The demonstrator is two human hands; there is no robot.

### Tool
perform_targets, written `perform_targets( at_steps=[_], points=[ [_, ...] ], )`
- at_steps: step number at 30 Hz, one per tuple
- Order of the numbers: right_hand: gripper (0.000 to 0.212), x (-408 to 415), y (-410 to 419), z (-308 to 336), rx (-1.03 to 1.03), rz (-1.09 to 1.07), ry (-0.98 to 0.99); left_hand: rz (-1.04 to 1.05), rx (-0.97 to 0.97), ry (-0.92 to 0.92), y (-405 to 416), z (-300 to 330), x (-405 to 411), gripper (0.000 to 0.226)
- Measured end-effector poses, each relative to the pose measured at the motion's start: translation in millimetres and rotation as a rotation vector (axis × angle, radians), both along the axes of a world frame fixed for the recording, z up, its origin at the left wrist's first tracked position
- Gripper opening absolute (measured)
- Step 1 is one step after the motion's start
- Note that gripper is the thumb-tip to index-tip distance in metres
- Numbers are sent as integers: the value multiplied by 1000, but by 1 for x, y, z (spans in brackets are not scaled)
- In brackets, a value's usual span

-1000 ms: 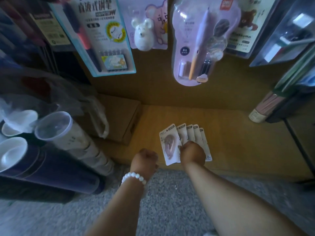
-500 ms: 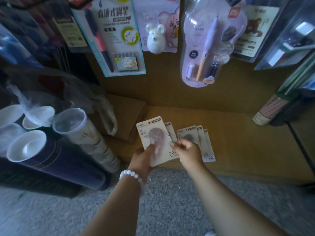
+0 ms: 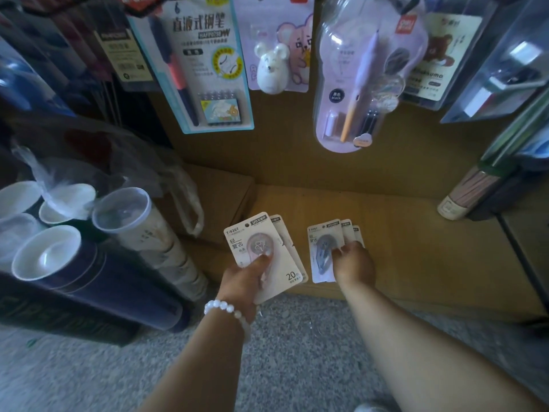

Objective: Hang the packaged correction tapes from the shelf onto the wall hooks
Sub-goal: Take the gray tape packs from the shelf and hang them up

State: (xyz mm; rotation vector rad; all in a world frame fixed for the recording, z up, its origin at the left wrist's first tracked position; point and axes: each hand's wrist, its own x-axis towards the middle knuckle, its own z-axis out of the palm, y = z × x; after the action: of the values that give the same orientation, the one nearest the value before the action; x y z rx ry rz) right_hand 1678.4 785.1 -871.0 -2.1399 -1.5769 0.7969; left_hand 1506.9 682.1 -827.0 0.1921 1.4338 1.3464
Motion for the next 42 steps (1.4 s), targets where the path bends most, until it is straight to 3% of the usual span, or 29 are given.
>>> perform_targets(
  at_steps=[6, 11, 21, 23, 28, 31, 34, 42],
  points=[
    [37, -3, 12, -11, -97, 30, -263, -16, 1, 14, 3, -7, -3, 19],
    [42, -2, 16, -12, -93, 25, -345, -25, -26, 22, 2, -13, -8, 34],
    [34, 5, 12, -12, -143, 186, -477, -23, -51, 48, -6, -15, -14, 38],
    [32, 2, 12, -9, -168, 173, -411, -25, -59, 47, -7, -13, -15, 37],
    [24, -10, 17, 6, -174, 122, 91, -28, -59, 62, -12, -3, -18, 26],
    [12, -14, 12, 23, -132, 86, 133, -15, -33, 63, -15, 7, -17, 24],
    [9, -18, 5, 37, -5, 90, 171, 11, -29, 78, -19, 20, -16, 38],
    [4, -19, -37, 90, 226, 18, 546, 17, 22, 115, -43, 64, -5, 32]
  ],
)
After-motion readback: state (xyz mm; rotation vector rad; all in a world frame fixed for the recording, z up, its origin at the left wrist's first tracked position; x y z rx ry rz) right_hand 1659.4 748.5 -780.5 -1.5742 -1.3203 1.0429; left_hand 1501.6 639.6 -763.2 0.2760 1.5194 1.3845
